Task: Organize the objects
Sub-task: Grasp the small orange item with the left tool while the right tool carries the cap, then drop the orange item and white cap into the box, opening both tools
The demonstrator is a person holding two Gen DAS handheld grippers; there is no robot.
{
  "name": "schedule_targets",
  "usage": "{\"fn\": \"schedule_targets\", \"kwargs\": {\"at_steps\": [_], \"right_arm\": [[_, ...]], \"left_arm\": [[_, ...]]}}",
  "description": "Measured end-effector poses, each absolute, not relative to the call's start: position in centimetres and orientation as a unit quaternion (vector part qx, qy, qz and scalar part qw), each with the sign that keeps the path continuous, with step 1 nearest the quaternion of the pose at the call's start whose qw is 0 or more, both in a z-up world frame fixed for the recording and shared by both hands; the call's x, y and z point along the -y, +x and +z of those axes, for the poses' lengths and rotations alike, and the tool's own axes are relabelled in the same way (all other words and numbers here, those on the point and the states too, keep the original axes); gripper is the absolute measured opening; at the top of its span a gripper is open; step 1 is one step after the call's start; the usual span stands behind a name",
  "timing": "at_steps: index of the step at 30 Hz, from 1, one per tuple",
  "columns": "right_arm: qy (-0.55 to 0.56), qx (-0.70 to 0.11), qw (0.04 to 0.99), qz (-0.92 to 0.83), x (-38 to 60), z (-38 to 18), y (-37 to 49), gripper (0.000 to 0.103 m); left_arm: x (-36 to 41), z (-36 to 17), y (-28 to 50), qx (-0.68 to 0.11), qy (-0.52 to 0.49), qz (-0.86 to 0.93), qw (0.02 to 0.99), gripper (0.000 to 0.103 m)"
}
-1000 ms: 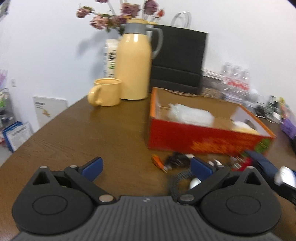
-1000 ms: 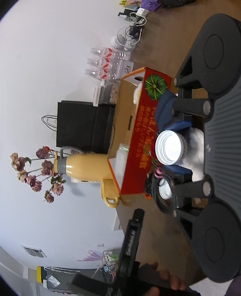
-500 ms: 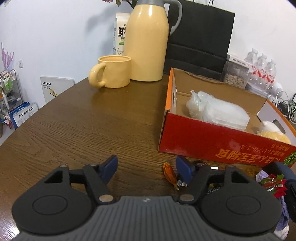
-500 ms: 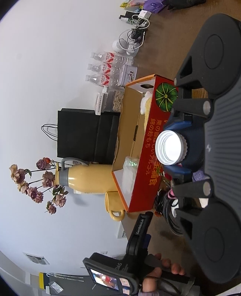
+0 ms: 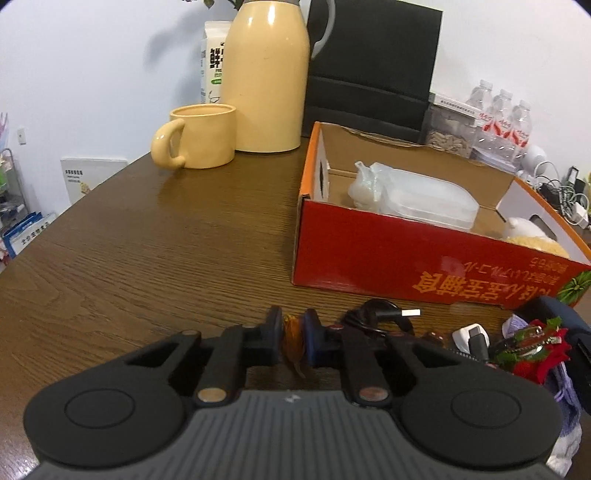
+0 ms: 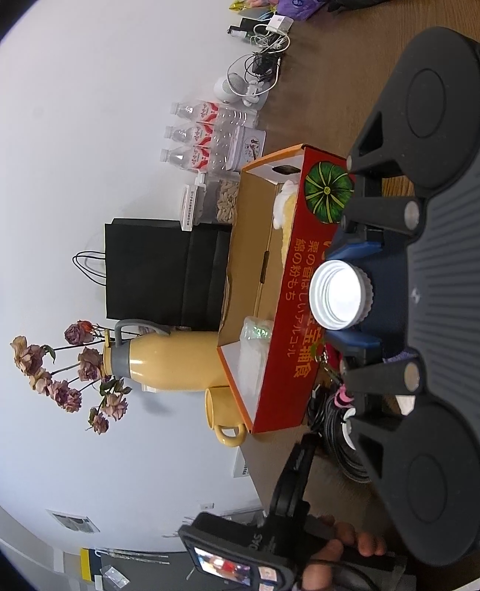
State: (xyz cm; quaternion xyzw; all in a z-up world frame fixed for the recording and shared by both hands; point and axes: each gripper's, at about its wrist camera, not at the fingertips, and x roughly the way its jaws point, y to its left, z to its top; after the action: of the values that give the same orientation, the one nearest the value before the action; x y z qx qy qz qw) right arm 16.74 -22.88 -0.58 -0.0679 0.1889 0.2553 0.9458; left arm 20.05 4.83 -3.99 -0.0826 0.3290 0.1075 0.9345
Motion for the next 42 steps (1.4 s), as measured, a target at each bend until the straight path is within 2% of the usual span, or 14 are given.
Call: {"fn": "schedule_targets", "kwargs": {"at_steps": [10,19,29,36,42], "right_arm": [[-0.065,-0.187,0.947,0.252,23.2,-0.5,17.0,0.039],[-0.054,-0.17,0.95,0.256,23.1,0.8,18.3,0.039],[-0.041,-0.146,0.955,0.255,21.0,3.5,23.8,0.039],[-0.044,-0.154,0.954,0.254,18.9,4.2,28.7,0.039],[-0.028,-0.175,0.953,0.247,18.2,2.8,32.2,0.039]], "left_arm": [[-4.6,-2.8,18.3,-0.298,-0.076,0.097,0.946,0.013],[-2.6,1.8,17.4,-0.225,-0.061,0.058,0.971,0.013],[1.4,5.4,22.0,-0.181,-0.052,0.011,0.982,0.013],[3.5,5.4,26.4,-0.177,-0.058,-0.005,0.983,0.013],[3.6,3.6,29.8,-0.188,-0.06,0.0,0.98,0.013]]}}
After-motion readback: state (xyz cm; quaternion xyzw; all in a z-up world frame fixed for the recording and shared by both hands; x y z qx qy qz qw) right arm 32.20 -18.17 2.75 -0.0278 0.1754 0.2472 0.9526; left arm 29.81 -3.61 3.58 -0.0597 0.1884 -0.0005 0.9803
